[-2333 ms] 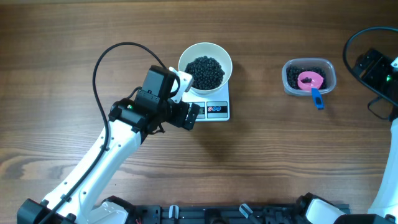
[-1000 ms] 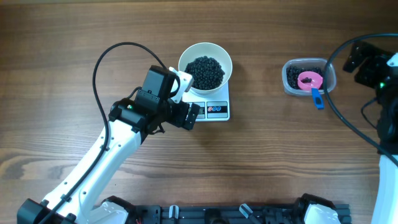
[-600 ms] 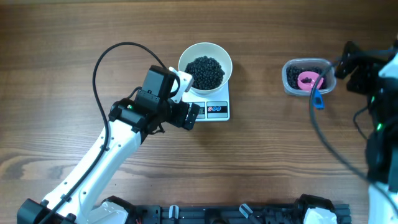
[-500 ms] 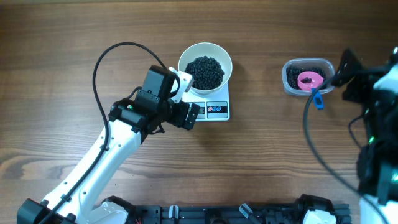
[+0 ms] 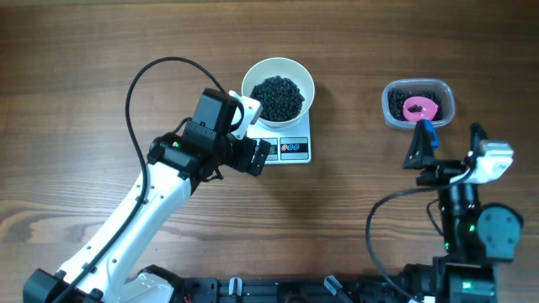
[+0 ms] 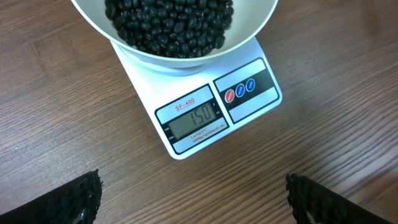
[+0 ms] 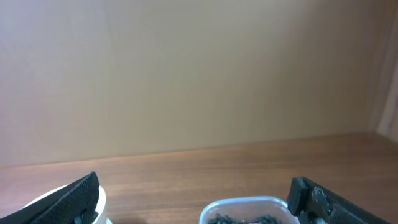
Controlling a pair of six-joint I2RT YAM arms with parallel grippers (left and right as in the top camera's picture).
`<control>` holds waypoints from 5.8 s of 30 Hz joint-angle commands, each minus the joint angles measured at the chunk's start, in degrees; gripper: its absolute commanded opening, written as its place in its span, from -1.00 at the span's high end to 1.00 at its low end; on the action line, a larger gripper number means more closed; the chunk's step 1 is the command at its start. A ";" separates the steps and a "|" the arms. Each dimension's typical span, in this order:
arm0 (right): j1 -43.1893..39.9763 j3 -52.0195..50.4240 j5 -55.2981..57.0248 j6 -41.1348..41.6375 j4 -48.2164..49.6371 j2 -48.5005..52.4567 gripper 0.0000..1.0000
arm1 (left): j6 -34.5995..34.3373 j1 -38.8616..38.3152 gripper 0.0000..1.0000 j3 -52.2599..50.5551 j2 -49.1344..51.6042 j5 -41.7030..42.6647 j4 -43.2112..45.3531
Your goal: Scoop item into bowl and weigh 150g on scale
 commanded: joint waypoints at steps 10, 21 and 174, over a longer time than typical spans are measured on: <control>0.28 -10.75 0.61 4.59 4.39 -11.10 -0.99 | 0.46 0.26 -1.00 0.87 -0.52 0.70 0.17; 0.79 -16.22 1.46 4.50 4.48 -19.26 -0.99 | 0.46 0.26 -1.00 0.87 -0.52 0.70 0.17; 3.98 -20.92 2.91 -8.39 -2.36 -19.82 -0.99 | 0.46 0.26 -1.00 0.87 -0.52 0.70 0.17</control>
